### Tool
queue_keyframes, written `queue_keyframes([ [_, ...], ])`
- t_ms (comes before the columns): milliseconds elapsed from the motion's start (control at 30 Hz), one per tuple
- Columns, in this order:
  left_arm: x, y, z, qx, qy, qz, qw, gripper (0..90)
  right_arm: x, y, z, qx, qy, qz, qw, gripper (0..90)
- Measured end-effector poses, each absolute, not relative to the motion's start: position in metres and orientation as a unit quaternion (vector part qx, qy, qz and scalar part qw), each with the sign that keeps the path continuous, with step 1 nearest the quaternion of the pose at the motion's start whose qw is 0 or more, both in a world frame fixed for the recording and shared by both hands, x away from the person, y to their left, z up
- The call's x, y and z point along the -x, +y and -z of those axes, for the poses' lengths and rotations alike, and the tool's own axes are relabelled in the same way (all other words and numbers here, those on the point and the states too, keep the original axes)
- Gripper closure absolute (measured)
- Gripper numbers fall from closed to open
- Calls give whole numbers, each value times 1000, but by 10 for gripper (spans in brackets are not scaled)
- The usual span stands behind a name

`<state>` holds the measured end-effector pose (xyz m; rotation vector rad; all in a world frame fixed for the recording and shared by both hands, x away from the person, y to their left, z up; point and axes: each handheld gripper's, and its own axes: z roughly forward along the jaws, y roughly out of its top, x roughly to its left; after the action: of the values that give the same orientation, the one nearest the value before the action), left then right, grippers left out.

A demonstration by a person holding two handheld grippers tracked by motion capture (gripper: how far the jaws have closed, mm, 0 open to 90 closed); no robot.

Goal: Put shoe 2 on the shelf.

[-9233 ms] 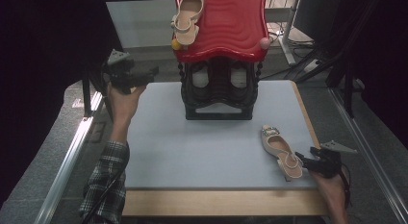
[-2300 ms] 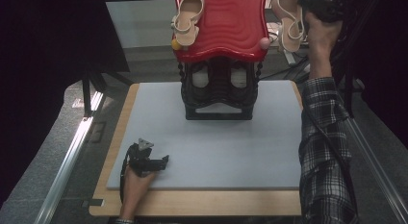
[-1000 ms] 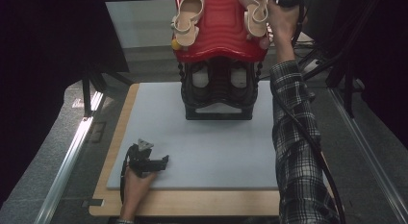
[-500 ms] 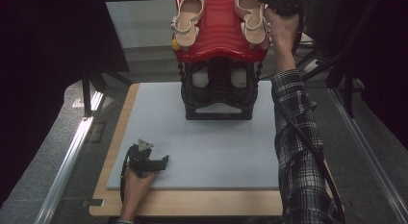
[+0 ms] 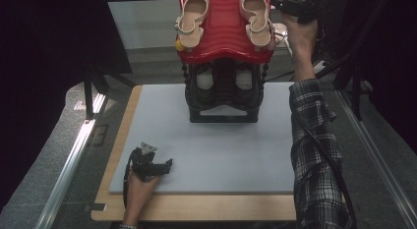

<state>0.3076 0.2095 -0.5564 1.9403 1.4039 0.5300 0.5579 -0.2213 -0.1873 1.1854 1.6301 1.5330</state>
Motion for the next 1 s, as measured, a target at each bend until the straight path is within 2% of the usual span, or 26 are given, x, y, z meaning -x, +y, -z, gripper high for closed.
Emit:
queue_keyframes([
  [267, -308, 209, 556, -744, 539, -204, 338, 59, -556, -240, 207, -442, 634, -552, 315, 273],
  [1000, -308, 209, 557, -744, 539, -204, 339, 58, -534, -277, 260, -441, 656, -534, 300, 212],
])
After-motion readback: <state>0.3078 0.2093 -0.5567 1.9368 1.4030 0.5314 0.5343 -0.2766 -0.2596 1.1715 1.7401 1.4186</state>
